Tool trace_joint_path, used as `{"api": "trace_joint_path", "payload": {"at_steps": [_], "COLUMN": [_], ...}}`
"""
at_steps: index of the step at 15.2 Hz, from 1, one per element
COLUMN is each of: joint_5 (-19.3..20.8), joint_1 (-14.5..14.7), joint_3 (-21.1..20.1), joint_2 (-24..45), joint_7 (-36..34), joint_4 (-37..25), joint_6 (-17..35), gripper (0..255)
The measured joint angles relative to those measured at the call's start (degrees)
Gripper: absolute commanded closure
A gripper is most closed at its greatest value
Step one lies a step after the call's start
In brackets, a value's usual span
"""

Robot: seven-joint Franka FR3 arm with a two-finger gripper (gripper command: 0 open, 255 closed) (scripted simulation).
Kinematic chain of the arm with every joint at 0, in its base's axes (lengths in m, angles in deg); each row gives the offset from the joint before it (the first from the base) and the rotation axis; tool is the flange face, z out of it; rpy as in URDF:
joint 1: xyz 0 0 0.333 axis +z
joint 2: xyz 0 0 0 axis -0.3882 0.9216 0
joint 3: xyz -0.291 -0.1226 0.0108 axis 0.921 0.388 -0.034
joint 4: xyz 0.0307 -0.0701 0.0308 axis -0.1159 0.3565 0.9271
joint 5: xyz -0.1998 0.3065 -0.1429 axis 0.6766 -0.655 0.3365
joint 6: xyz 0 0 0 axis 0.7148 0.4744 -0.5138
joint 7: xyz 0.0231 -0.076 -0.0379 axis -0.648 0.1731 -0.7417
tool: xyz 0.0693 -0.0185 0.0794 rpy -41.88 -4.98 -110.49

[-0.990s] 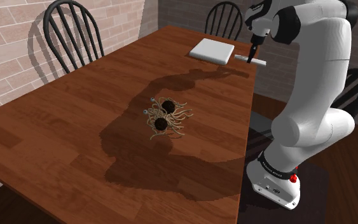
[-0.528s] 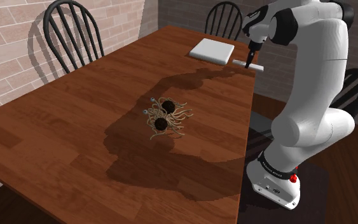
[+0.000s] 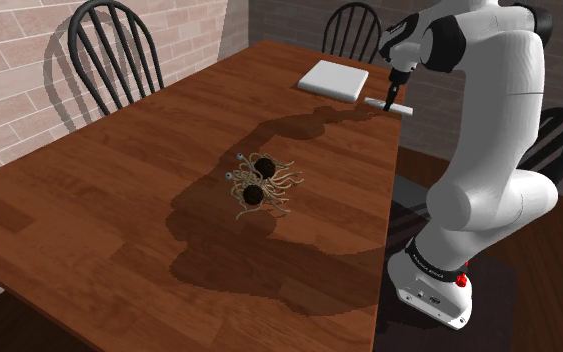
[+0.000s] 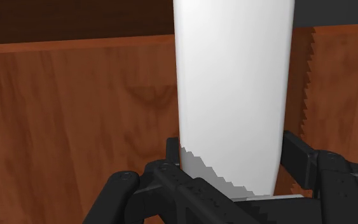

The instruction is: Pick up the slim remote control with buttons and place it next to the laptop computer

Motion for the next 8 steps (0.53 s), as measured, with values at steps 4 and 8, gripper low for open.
{"api": "trace_joint_path", "payload": {"at_steps": [4,8], "joint_5": [0.0,0.0], "joint_1": [0.0,0.0], "joint_3": [0.0,0.0], "joint_2": [0.0,0.0], "joint_7": [0.0,0.0], "joint_4": [0.0,-0.01], "joint_6": [0.02,0.02], "gripper": [0,0]}}
